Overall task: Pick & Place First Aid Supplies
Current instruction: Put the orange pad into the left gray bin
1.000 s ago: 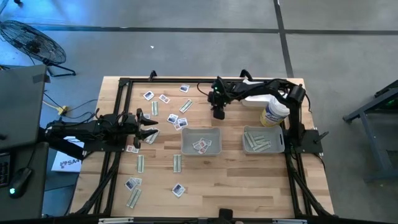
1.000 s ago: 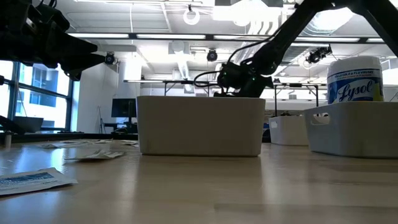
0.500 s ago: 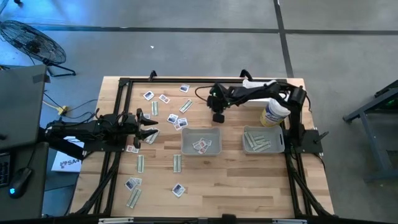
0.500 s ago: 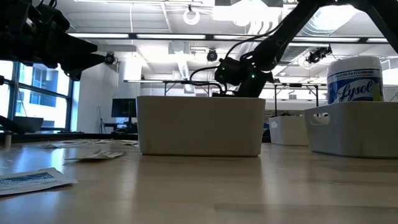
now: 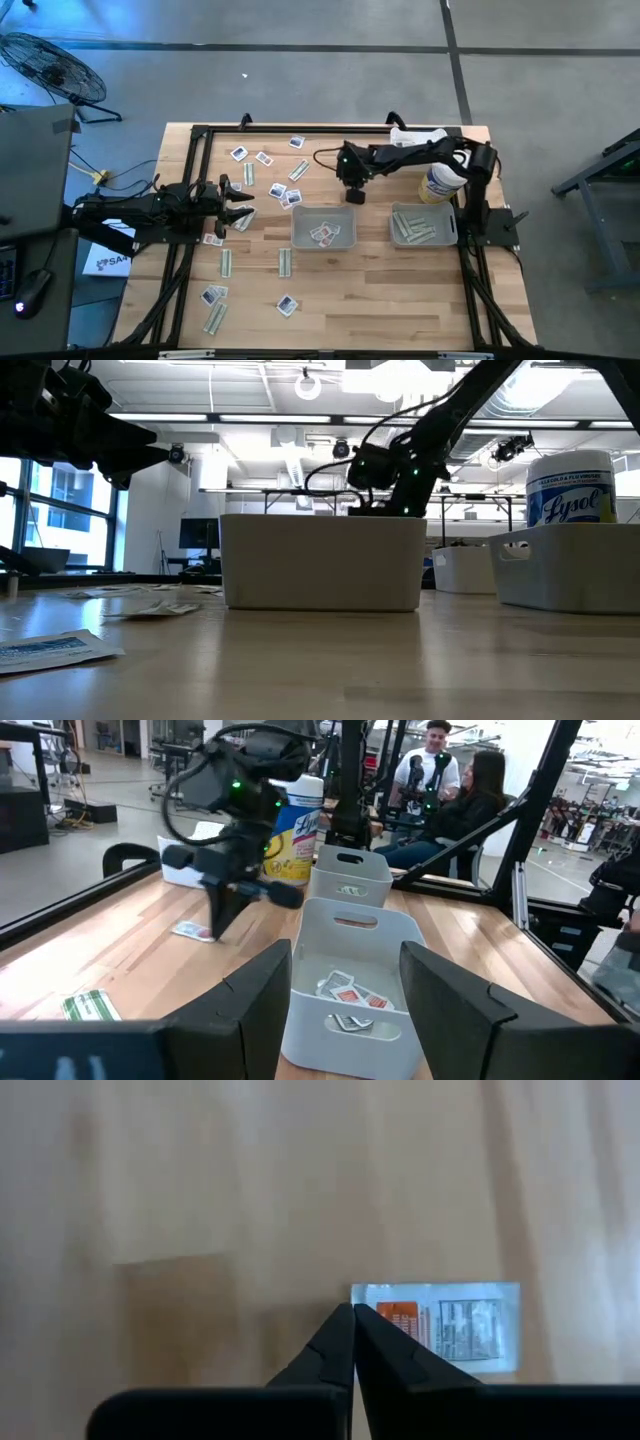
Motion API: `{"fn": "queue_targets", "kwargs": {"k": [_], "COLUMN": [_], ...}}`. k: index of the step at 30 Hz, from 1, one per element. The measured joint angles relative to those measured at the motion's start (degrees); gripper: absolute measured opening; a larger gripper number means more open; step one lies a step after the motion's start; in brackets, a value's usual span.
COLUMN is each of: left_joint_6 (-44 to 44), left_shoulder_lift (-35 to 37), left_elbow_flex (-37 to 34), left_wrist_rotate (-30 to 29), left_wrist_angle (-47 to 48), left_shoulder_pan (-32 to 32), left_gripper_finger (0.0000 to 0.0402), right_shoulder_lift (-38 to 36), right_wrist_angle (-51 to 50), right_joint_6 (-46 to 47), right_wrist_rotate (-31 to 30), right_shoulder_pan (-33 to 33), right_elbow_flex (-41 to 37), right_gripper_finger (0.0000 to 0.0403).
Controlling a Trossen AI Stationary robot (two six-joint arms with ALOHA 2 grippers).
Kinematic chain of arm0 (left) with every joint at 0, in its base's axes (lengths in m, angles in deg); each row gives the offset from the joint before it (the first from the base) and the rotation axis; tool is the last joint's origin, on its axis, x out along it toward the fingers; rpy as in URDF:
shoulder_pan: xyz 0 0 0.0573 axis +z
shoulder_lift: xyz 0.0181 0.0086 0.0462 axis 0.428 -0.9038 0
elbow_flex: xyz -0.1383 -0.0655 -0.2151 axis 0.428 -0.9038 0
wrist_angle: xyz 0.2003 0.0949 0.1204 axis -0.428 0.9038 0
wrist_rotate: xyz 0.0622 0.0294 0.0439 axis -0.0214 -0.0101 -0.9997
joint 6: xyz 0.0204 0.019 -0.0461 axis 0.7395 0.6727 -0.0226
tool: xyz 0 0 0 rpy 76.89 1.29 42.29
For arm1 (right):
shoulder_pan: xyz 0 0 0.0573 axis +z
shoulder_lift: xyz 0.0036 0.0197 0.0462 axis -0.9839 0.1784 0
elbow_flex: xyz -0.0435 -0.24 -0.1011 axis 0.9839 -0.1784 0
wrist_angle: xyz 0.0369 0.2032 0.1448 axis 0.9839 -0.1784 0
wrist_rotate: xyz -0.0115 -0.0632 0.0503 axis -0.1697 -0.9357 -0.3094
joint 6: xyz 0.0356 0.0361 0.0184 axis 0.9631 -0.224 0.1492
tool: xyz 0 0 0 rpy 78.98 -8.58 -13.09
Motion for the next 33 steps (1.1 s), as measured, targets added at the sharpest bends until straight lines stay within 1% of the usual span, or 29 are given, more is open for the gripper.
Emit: {"fn": "queue_targets", "kwargs": {"k": [3,5,10,13,15,18,19,21,24,25,30,33], "left_joint_6": [-0.01,0.02,0.00,0.01,0.01,0.02,0.00,0.02,0.01,0.00,0.02,-0.01], "left_shoulder_lift": [0.00,0.00,0.00,0.00,0.00,0.00,0.00,0.00,0.00,0.00,0.00,0.00], "left_elbow_flex": [0.00,0.00,0.01,0.00,0.00,0.02,0.01,0.01,0.01,0.00,0.00,0.00], "left_wrist_rotate": [0.00,0.00,0.00,0.00,0.02,0.00,-0.02,0.00,-0.01,0.00,0.00,0.00], "left_wrist_angle": [0.00,0.00,-0.02,-0.01,0.00,0.00,0.00,0.00,-0.01,0.00,0.00,-0.02], "left_shoulder_pan": [0.00,0.00,0.00,0.00,0.00,0.00,0.00,0.00,0.00,0.00,0.00,0.00], "left_gripper_finger": [0.0186,0.0186,0.0186,0.0186,0.0186,0.0186,0.0186,0.0186,0.0186,0.0186,0.0186,0.0186], "right_shoulder_lift": [-2.37,-3.63,-4.40,-4.06,-3.83,-3.90,-3.90,-3.90,-3.91,-3.92,-3.92,-3.40], "right_wrist_angle": [-0.04,-0.78,-0.12,0.01,0.49,3.18,3.84,5.80,11.54,12.99,19.81,22.48], "right_joint_6": [0.19,0.19,0.96,0.80,1.26,2.88,2.99,2.82,0.92,0.89,1.44,1.00], "right_wrist_rotate": [1.43,1.33,-1.39,0.31,1.08,1.62,2.71,5.90,11.42,12.26,11.73,10.18], "right_shoulder_pan": [0.18,0.08,-1.54,-3.34,-4.58,-6.12,-6.52,-6.90,-6.11,-5.68,-4.01,-3.39], "right_elbow_flex": [0.26,0.35,0.35,0.38,0.17,-0.82,-1.17,-2.65,-5.59,-6.52,-10.39,-11.27], "right_gripper_finger": [0.0002,0.0003,0.0007,0.0022,0.0040,0.0073,0.0083,0.0101,0.0119,0.0123,0.0130,0.0129]}}
